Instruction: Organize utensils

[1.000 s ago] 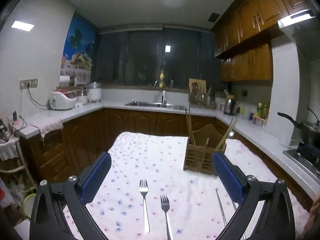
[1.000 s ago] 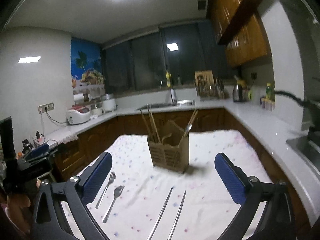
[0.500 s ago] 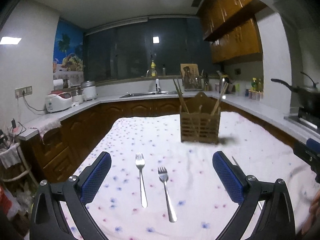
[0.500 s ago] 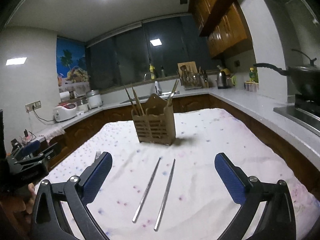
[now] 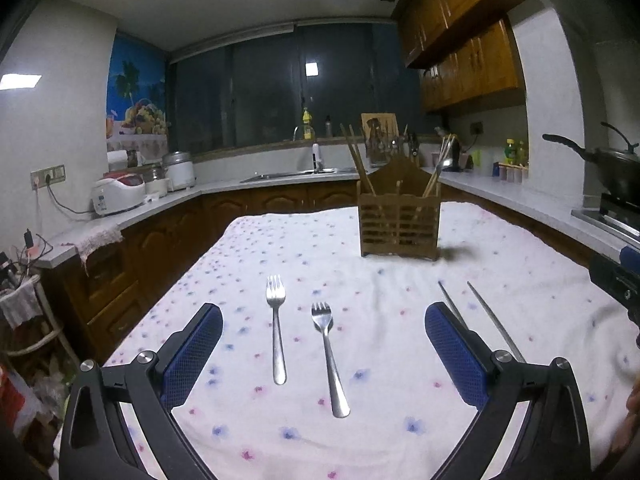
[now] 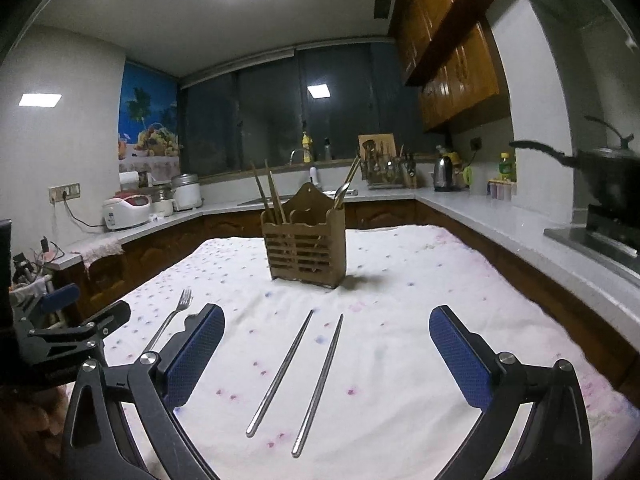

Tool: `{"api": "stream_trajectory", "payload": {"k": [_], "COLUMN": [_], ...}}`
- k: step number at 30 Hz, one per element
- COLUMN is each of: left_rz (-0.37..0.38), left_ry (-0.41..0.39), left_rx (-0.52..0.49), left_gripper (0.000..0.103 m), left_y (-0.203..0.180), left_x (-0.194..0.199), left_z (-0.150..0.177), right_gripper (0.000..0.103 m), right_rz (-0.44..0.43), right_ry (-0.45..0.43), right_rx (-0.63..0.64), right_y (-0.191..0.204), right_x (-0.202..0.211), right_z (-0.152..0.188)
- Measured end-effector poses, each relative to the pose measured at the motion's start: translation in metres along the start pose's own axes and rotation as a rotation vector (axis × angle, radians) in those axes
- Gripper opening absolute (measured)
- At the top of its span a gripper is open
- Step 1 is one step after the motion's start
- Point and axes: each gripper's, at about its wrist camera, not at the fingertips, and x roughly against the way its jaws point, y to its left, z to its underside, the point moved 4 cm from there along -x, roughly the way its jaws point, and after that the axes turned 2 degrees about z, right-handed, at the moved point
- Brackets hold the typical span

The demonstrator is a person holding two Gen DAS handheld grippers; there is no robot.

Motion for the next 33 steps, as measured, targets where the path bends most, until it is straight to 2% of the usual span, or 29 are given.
{"api": "stream_trajectory", "payload": {"k": [6, 33], "left_rz": [-0.011, -0.017], "left_ry": [0.009, 0.0], "left_rx": [-0.004, 0.021], "left_gripper": [0.102, 0.102], "left_y": [0.001, 0.002], "left_x": [-0.003, -0.002], "left_z": [0.003, 0.008], "right_gripper": [0.103, 0.103], "right_rz": [-0.009, -0.022], "right_ry": [0.038, 0.06], "right_rx": [-0.008, -0.018], "right_y": [0.0, -0.001], "right_x": [-0.004, -0.01], "right_z": [0.008, 0.013]}}
